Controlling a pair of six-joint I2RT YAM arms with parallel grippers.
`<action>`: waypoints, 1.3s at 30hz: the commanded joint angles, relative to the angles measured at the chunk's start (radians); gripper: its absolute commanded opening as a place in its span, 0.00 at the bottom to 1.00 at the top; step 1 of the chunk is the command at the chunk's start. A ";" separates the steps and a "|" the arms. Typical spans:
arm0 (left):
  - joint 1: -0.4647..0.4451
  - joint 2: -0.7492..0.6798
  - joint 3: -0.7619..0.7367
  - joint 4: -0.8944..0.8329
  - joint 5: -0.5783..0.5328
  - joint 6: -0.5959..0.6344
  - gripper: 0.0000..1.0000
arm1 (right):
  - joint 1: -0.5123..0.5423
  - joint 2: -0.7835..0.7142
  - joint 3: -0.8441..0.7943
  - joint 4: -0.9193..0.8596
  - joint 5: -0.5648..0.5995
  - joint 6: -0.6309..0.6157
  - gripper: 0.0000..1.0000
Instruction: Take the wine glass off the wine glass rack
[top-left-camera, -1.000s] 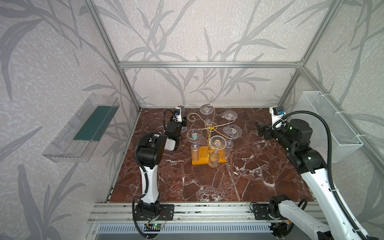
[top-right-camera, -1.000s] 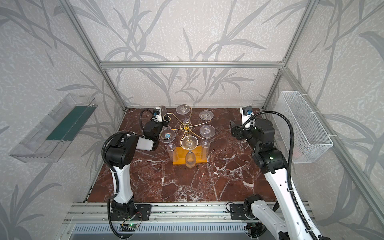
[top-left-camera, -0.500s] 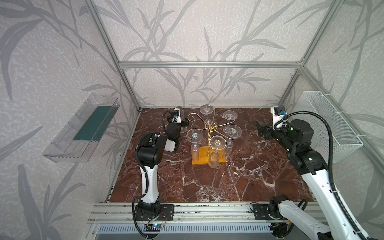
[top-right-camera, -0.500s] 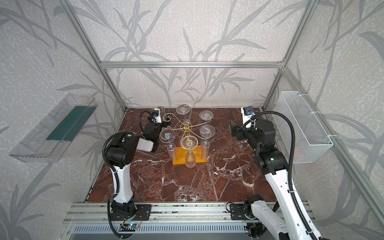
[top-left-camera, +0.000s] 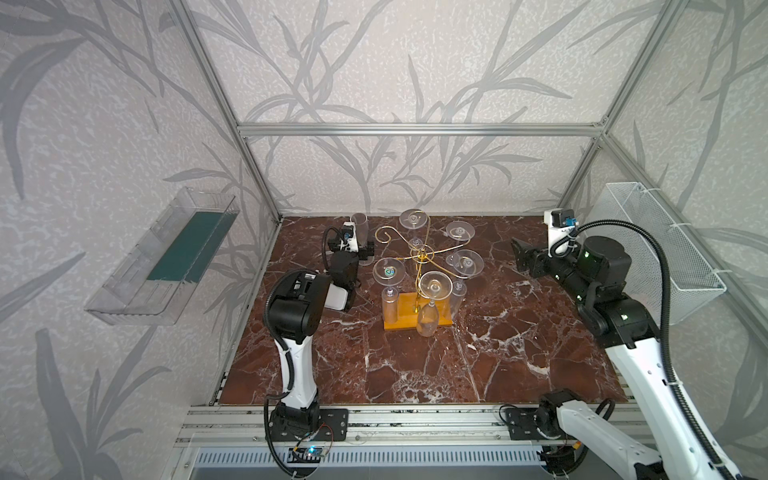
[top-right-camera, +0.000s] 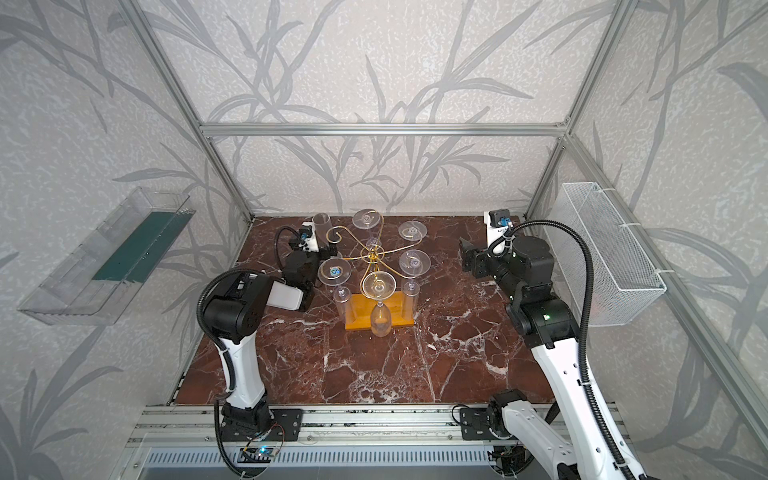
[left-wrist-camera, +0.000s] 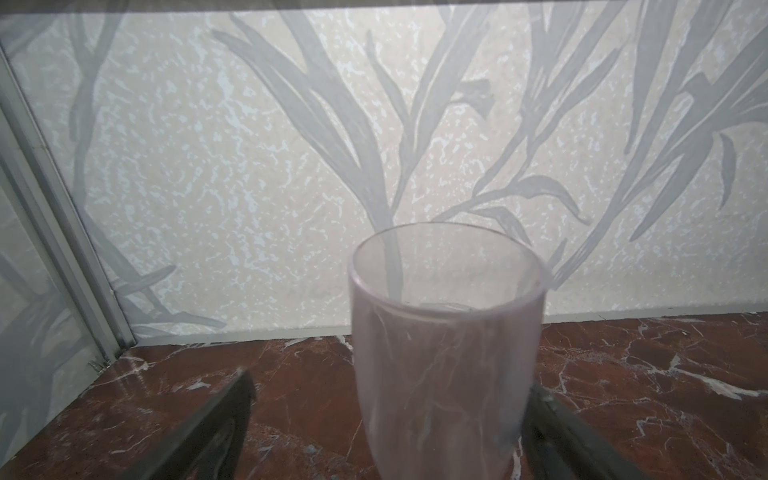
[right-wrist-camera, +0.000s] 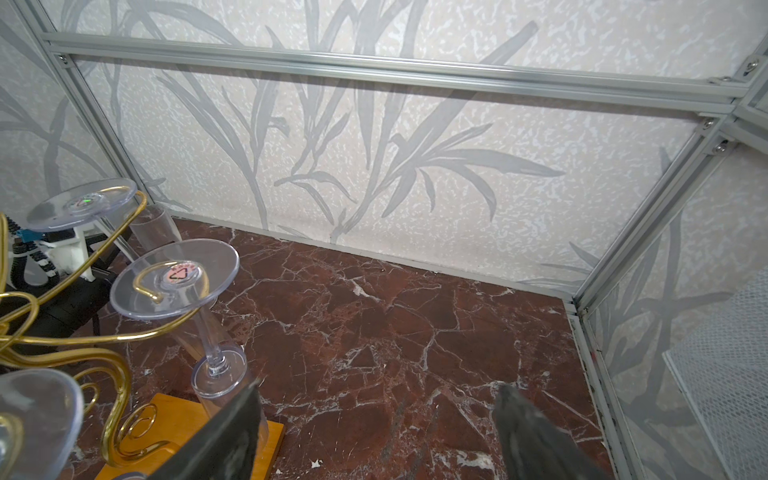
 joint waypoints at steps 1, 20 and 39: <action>-0.007 -0.086 -0.027 0.033 -0.031 0.012 0.99 | -0.004 0.017 0.066 -0.036 -0.033 0.039 0.86; -0.007 -0.466 -0.150 -0.215 -0.109 -0.169 0.99 | -0.006 0.070 0.231 -0.193 -0.130 0.126 0.86; -0.007 -1.295 0.067 -1.565 0.077 -0.702 0.98 | -0.007 0.105 0.316 -0.235 -0.280 0.158 0.86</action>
